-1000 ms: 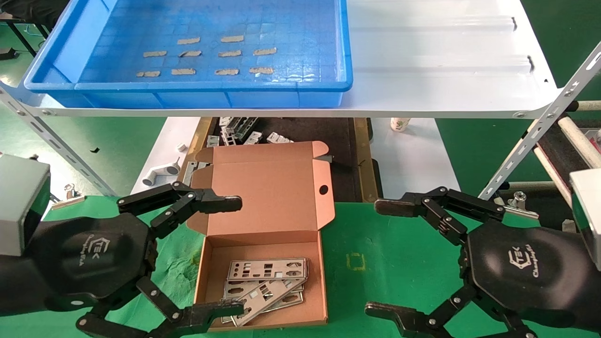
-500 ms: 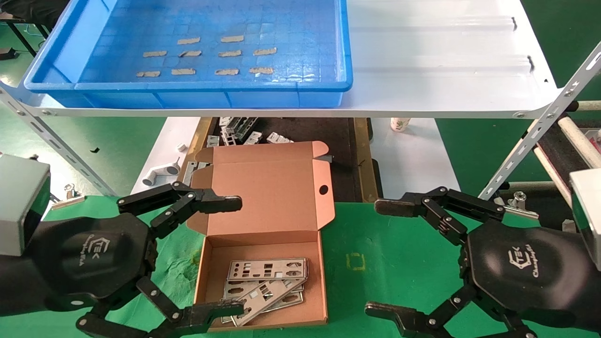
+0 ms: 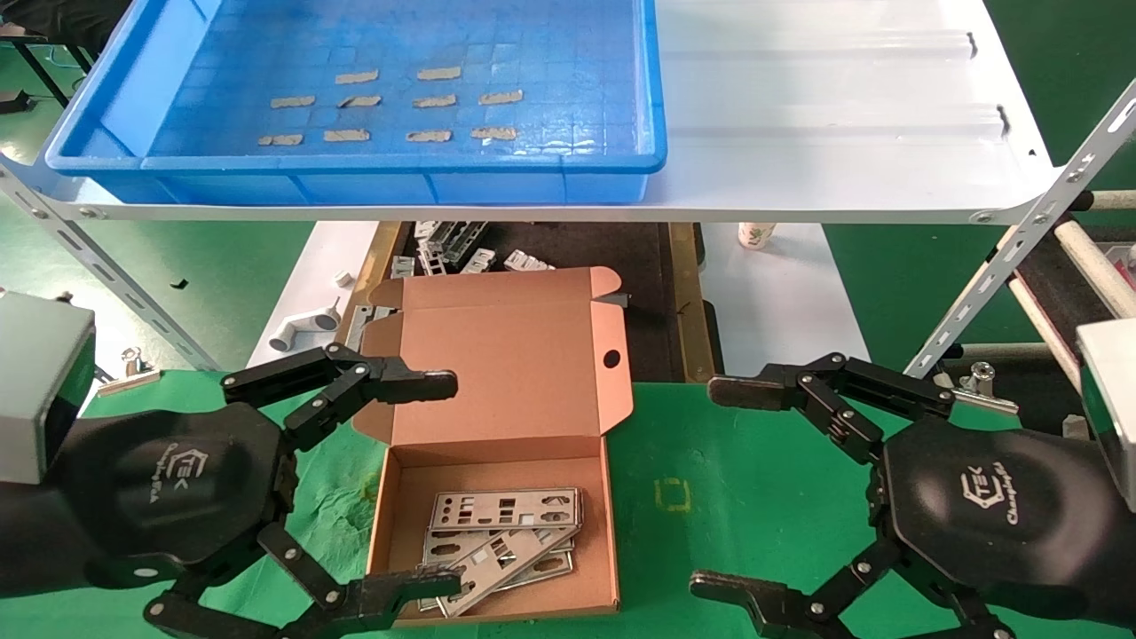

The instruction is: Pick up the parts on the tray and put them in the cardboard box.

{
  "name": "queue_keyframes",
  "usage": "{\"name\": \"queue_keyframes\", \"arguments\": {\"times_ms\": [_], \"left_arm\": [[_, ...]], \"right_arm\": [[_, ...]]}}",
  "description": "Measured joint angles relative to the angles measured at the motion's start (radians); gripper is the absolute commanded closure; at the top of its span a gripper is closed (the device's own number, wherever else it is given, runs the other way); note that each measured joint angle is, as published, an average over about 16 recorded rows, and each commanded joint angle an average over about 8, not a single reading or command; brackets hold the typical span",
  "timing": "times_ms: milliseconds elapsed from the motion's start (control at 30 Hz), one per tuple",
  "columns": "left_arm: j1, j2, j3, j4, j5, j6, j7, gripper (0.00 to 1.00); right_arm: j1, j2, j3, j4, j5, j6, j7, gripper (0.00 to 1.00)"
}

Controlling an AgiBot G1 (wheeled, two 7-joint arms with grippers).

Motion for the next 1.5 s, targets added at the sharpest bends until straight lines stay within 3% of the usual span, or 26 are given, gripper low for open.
{"name": "queue_keyframes", "arguments": {"times_ms": [1500], "left_arm": [[0.000,0.000,0.000,0.000,0.000,0.000,0.000,0.00]], "right_arm": [[0.000,0.000,0.000,0.000,0.000,0.000,0.000,0.00]]}}
